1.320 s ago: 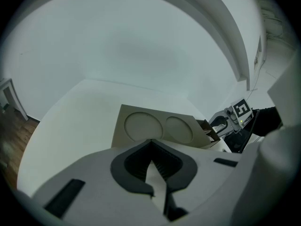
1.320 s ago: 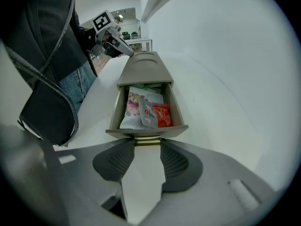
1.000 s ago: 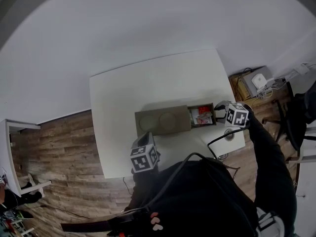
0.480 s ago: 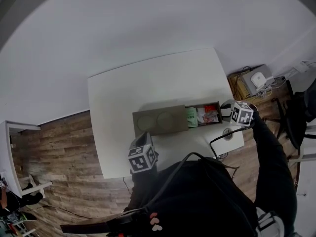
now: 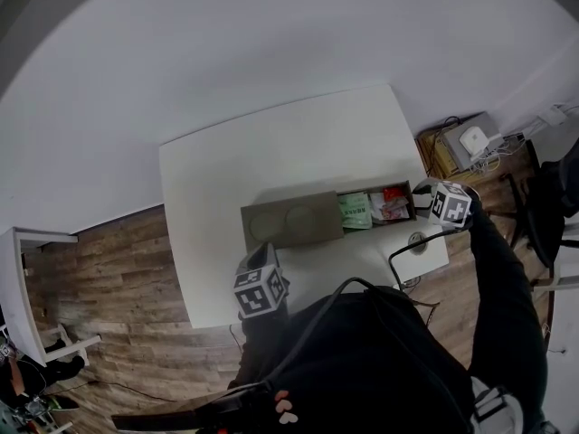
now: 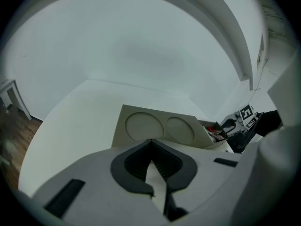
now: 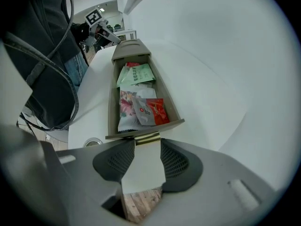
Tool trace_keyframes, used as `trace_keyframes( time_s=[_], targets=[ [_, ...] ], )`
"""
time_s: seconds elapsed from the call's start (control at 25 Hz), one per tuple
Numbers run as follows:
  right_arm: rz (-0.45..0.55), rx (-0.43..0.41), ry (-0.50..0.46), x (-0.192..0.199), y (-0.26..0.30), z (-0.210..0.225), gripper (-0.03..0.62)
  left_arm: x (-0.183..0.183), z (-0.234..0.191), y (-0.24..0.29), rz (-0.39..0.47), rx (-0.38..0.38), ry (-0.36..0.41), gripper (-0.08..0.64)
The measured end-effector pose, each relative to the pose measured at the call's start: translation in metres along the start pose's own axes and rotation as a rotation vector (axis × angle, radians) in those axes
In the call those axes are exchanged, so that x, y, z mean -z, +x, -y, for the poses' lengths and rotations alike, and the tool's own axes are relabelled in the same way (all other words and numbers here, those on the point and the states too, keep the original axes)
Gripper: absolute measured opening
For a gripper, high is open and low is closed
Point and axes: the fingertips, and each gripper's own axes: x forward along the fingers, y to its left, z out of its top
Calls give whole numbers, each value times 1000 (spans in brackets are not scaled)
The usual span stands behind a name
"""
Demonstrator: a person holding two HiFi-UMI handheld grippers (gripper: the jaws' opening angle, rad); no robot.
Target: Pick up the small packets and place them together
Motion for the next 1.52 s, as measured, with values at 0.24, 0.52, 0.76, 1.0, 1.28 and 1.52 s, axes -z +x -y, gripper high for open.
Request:
trace_keyframes(
  time_s=[0.24, 0.52, 0.76, 1.0, 1.28, 1.52],
  targets=[
    [36, 45, 58, 3, -5, 6, 79, 0, -1, -1, 7, -9, 0, 0],
    [189, 28, 202, -11, -39, 1, 79, 1, -1, -1, 8, -10, -4, -1],
    [426, 20, 353, -75, -67, 12, 83, 1, -1, -1, 12, -10, -3, 0],
    [417, -107, 448, -119, -41, -1, 83, 0, 0, -2, 21, -3, 3, -1],
    [310, -170, 541, -139, -9, -2, 87, -2, 0, -3, 25, 22, 3, 0],
    [252, -217, 540, -144, 10, -1, 118, -3, 1, -6, -6, 56, 25, 0]
  ],
)
